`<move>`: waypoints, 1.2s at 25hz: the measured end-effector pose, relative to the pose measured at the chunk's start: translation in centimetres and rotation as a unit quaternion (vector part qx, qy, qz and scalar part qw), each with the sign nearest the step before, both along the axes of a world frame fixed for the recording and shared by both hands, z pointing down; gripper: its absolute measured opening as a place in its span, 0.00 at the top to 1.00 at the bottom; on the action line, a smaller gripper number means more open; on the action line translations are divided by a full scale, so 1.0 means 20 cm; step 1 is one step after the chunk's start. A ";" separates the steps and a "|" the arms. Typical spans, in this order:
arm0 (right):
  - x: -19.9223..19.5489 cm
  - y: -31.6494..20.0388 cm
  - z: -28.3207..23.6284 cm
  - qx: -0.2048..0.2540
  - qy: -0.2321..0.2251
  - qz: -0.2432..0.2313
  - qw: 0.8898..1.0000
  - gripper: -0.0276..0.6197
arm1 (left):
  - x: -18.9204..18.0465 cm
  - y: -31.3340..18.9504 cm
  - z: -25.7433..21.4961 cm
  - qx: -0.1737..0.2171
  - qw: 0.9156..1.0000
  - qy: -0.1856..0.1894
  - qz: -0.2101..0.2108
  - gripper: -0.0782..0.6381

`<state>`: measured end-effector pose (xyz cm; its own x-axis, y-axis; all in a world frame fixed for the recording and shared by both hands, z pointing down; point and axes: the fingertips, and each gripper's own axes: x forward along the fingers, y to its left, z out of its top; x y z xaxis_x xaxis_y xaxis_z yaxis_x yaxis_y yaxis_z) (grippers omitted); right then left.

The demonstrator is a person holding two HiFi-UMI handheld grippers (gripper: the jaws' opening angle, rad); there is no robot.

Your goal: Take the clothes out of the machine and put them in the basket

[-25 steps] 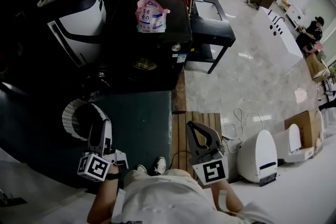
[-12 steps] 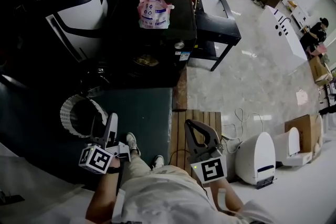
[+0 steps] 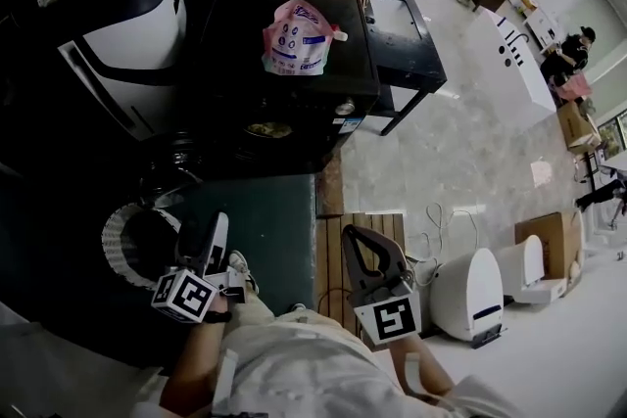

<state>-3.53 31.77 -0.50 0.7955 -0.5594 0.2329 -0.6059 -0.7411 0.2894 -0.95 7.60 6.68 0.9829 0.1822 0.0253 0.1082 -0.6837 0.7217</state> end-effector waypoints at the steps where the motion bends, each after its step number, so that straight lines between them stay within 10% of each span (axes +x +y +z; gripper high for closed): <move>1: 0.07 -0.06 0.00 -0.004 -0.003 0.003 1.000 0.94 | 0.08 -0.04 0.01 -0.005 1.000 0.000 0.007 0.31; 18: 0.44 -0.26 0.23 -0.010 -0.071 0.113 0.991 0.94 | 0.80 0.02 0.38 0.017 0.986 -0.038 0.160 0.31; 30: 0.67 -0.10 0.89 -0.006 -0.080 0.072 0.994 0.94 | 1.07 0.34 1.00 0.088 0.979 -0.023 0.184 0.31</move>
<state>9.96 29.86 17.34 0.8193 -0.4390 0.3687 -0.5328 -0.8205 0.2069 20.38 14.42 26.66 0.8489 0.5120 0.1311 0.3402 -0.7192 0.6058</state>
